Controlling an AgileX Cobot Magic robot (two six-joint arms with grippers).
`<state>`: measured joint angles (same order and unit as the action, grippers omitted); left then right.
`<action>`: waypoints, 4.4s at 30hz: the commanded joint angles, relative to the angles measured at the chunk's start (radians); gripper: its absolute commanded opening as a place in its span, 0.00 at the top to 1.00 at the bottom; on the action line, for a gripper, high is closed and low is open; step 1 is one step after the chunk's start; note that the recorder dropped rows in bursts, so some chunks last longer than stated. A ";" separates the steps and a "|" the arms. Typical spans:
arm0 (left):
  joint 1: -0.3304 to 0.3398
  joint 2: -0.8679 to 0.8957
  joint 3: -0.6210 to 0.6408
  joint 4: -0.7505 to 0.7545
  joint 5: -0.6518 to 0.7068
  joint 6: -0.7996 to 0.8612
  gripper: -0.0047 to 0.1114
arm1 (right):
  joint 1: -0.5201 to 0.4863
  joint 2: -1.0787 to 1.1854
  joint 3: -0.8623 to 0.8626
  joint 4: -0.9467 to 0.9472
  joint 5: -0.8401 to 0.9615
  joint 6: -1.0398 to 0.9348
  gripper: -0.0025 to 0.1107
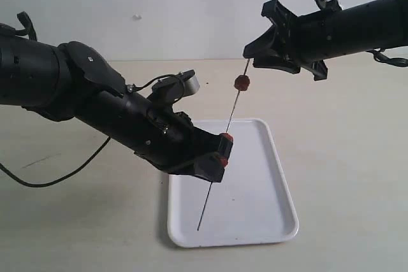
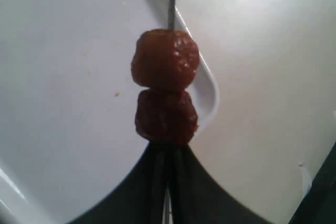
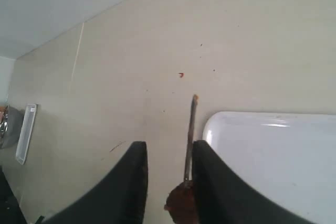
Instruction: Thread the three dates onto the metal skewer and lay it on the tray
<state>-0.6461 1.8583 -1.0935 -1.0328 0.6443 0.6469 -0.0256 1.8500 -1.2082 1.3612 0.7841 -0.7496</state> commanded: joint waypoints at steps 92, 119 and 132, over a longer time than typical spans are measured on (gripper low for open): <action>-0.019 0.129 -0.061 0.026 0.047 -0.414 0.46 | -0.190 -0.348 -0.006 -0.164 0.364 -0.009 0.62; 0.136 -0.438 0.107 0.208 -0.369 -0.170 0.96 | -0.190 -0.706 0.417 -0.399 -0.176 -0.021 0.98; 0.136 -0.882 0.582 0.184 -0.889 -0.155 0.96 | -0.190 -1.168 0.934 -0.276 -0.531 -0.097 0.98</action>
<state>-0.5116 1.0555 -0.5771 -0.8370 -0.1875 0.4866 -0.2126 0.7546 -0.3166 1.0517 0.2779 -0.8281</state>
